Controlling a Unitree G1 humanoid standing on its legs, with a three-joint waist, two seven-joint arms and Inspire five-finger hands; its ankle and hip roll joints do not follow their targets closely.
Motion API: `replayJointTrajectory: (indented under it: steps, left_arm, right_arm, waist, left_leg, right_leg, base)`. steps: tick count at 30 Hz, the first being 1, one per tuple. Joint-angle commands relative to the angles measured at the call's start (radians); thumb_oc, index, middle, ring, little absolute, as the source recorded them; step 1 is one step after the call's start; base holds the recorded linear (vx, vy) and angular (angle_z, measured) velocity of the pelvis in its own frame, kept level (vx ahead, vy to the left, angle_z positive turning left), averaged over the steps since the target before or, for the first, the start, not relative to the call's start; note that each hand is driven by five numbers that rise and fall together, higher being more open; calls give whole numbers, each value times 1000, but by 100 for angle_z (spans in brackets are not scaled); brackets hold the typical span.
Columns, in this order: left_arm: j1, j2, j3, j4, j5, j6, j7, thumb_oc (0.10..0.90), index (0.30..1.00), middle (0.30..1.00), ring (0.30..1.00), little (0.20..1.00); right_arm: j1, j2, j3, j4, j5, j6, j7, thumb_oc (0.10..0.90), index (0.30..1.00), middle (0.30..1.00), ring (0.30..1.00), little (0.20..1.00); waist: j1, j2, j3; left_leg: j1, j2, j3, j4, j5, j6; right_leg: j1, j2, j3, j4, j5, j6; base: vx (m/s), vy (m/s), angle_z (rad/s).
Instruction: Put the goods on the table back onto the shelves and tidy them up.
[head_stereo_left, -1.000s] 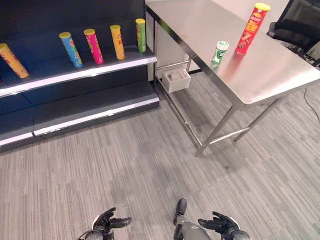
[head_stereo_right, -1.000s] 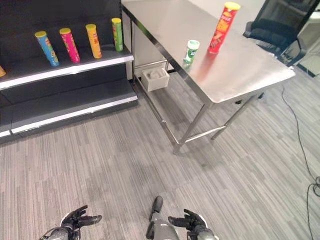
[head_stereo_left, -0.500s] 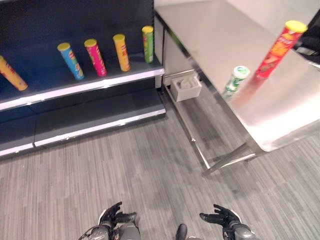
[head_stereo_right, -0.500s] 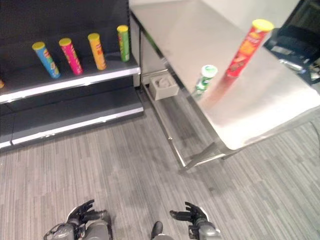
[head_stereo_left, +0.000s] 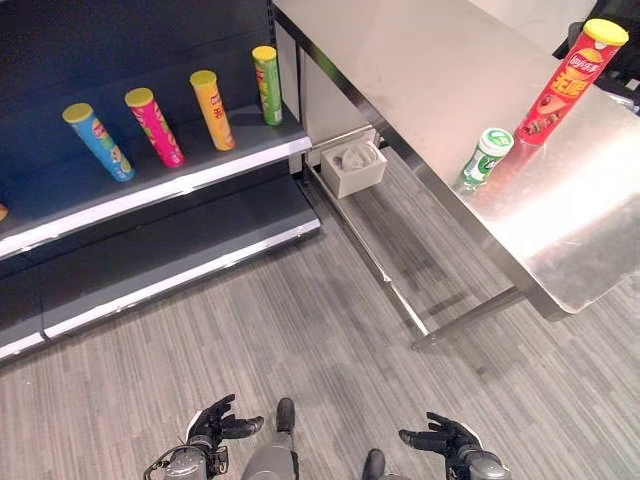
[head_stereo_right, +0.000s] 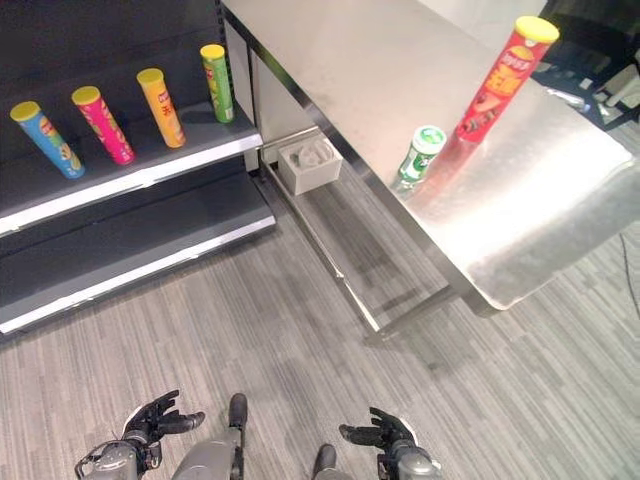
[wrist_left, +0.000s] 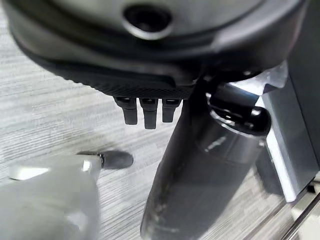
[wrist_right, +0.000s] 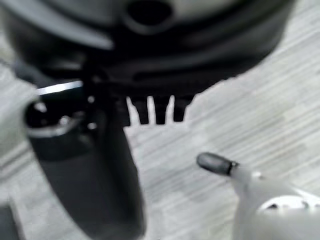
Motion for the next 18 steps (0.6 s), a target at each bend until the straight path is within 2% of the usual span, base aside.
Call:
replayJointTrajectory:
  steps: [1,3,4,7,12,13,14,15,18]
  left_arm:
    - [-2,45,-17,-30,18,-44,13,800,900,900,900,900]
    - [-2,45,-17,-30,18,-44,13,800,900,900,900,900]
    - [15,45,-2,-4,32,-42,4,800,900,900,900,900]
    - [23,46,9,18,46,-39,-3,800,900,900,900,900]
    - [28,48,27,31,72,-47,-3,800,900,900,900,900]
    - [28,48,27,31,72,-47,-3,800,900,900,900,900]
    - [26,47,26,21,72,-50,-2,800,900,900,900,900]
    - [22,43,21,24,77,-48,-6,800,900,900,900,900]
    - [7,32,0,25,75,-47,-4,800,900,900,900,900]
  right_arm:
    - [-5,-60,41,-105,2,-8,2,800,900,900,900,900]
    - [-5,-60,41,-105,2,-8,2,800,900,900,900,900]
    - [6,-55,30,-103,3,-6,3,800,900,900,900,900]
    - [5,-58,26,-109,0,-2,1,800,900,900,900,900]
    - [0,-58,27,-112,-8,-7,-3,800,900,900,900,900]
    - [0,-58,27,-112,-8,-7,-3,800,900,900,900,900]
    - [5,-60,23,-100,-11,-7,-1,800,900,900,900,900]
    - [7,-61,23,-87,-10,-6,2,800,900,900,900,900]
    - [12,-69,23,-36,-13,-1,1,800,900,900,900,900]
  waist:
    - [0,80,-32]
    - [1,78,-32]
    - [-6,77,-39]
    - [-9,62,-33]
    - [-24,29,-35]
    - [-24,29,-34]
    - [-27,17,-42]
    - [-30,17,-47]
    - [-35,19,-81]
  left_leg:
    - [101,36,-56,-206,65,-118]
    - [101,34,-55,-206,65,-117]
    - [144,16,-55,-211,30,-114]
    - [167,4,-62,-211,8,-126]
    - [211,-4,-75,-211,-28,-147]
    - [211,-3,-75,-211,-29,-147]
    - [234,-10,-95,-209,-48,-149]
    - [239,-8,-103,-206,-57,-151]
    - [262,23,-134,-185,-91,-171]
  right_leg:
    - [-254,-67,28,487,169,15]
    - [-257,-70,30,492,167,16]
    - [-279,-81,-19,400,162,13]
    - [-254,-87,-84,158,201,29]
    - [-301,-41,-45,-112,304,73]
    - [-300,-41,-46,-112,305,73]
    - [-296,-35,-19,-127,331,80]
    - [-286,-31,-11,-137,319,77]
    - [-247,-15,-56,-137,298,61]
  base:
    - [147,601,-75]
    - [123,124,-39]
    - [280,142,22]
    - [226,37,-1]
    - [205,-21,15]
    - [375,-49,14]
    - [303,-48,33]
    - [490,-105,52]
    - [406,-160,42]
